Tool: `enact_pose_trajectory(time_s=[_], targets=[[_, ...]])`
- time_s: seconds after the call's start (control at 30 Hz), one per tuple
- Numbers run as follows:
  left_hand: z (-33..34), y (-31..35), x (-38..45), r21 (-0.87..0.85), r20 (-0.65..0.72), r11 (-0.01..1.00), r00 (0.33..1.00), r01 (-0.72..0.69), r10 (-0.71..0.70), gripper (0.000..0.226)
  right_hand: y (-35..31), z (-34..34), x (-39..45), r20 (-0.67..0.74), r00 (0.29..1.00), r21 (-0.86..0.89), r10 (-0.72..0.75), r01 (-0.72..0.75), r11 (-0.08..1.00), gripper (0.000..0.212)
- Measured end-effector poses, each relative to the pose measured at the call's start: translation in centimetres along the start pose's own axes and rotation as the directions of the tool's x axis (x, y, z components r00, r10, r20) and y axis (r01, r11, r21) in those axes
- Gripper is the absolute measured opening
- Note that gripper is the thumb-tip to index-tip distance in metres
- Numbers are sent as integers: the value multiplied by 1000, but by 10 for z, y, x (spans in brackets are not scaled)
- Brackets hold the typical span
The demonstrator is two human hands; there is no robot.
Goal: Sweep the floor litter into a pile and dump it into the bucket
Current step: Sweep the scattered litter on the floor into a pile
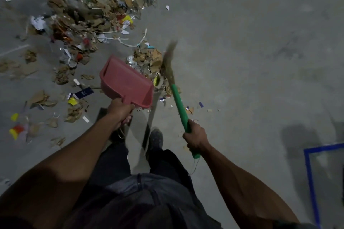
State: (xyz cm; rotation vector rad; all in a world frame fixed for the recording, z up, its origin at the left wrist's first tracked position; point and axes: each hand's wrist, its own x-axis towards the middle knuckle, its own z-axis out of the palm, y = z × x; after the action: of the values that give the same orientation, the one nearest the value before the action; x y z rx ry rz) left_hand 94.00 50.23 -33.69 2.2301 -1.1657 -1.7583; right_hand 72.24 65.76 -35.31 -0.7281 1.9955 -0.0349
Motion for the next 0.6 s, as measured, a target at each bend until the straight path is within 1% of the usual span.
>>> enact_pose_trajectory(time_s=[0.1,0.2,0.3,0.37,0.43,0.47,0.53,0.6], targets=[[-10,2,15,34,18,999,1000,-17,16,12,1,9,-17,-94,992,191,82,-62,980,60],[-21,5,32,59,64,997,997,-56,52,17,-7,27,-33,-195,957,401,214,-121,908,59],[-36,5,48,91,129,992,989,-83,70,21,-16,51,-46,-250,889,569,384,-186,801,53],[-46,5,57,128,165,985,982,-112,90,15,-18,67,-51,-251,831,656,497,-232,718,46],[-55,5,64,152,205,980,974,-131,99,4,-16,77,-49,-227,774,705,590,-288,649,43],[-59,3,68,156,221,978,970,-137,101,4,-14,80,-45,-212,754,716,622,-314,624,40],[-67,0,76,168,238,976,967,-135,93,6,-12,82,-35,-162,731,727,663,-366,581,32],[-75,-3,81,167,249,979,966,-119,75,4,-12,80,-24,-114,745,687,658,-419,594,31]])
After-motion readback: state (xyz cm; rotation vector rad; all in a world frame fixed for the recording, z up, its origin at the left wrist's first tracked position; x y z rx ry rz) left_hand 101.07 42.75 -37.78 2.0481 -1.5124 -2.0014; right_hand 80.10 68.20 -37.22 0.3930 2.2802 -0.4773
